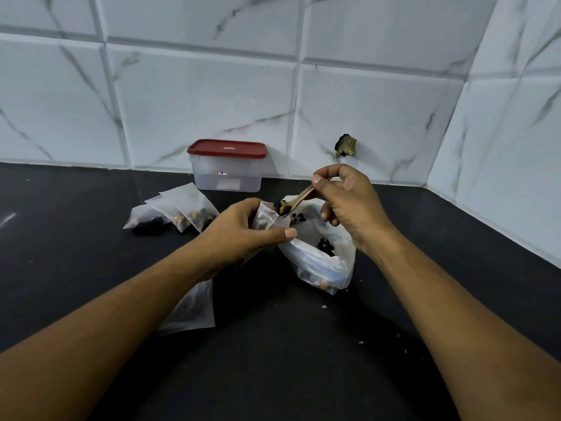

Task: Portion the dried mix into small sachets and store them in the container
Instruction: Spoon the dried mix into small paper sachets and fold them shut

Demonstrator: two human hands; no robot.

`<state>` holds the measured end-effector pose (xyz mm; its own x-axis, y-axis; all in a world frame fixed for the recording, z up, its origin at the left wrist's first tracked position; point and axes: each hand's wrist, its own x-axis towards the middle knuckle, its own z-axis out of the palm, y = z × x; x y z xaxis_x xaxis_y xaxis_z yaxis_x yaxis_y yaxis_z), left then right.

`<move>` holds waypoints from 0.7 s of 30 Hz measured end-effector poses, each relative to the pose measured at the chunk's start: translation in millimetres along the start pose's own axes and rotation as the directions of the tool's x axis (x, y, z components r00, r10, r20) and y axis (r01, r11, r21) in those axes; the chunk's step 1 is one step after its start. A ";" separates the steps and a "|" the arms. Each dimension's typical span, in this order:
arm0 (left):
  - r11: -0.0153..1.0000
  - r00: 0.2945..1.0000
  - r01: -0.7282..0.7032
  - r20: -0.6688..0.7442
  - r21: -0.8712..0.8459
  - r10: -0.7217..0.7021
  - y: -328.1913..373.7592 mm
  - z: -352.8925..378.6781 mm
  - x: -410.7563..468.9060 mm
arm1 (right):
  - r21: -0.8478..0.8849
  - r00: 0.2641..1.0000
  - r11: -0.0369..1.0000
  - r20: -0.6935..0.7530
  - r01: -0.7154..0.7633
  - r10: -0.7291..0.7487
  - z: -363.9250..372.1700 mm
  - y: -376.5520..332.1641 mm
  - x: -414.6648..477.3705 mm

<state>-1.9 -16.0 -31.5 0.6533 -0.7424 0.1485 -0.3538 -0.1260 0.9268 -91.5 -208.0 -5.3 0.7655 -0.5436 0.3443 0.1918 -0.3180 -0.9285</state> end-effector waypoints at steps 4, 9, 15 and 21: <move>1.000 1.000 0.002 -0.005 0.000 -0.002 0.2 0.6 -0.2 | -0.080 0.994 0.992 0.054 0.099 -0.095 8.8 0.0 -5.3; 1.000 1.000 0.001 0.007 -0.028 -0.001 -3.2 0.3 -0.6 | -0.146 0.941 0.949 0.238 0.279 -0.240 18.5 -5.4 -15.9; 0.996 0.999 0.026 0.021 -0.085 -0.025 -3.0 -2.7 0.5 | -0.034 0.910 0.951 0.301 0.308 -0.285 16.5 -15.4 -17.3; 0.987 1.000 0.029 0.006 -0.160 -0.028 0.7 -0.7 -1.5 | 0.125 0.918 0.970 0.317 0.207 -0.237 9.5 -14.8 -14.2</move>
<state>-2.7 -14.6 -30.8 0.6591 -0.7424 0.1204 -0.2234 -0.0404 0.9739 -99.4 -188.2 2.2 0.8523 -0.1771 0.4922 0.4218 -0.3239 -0.8468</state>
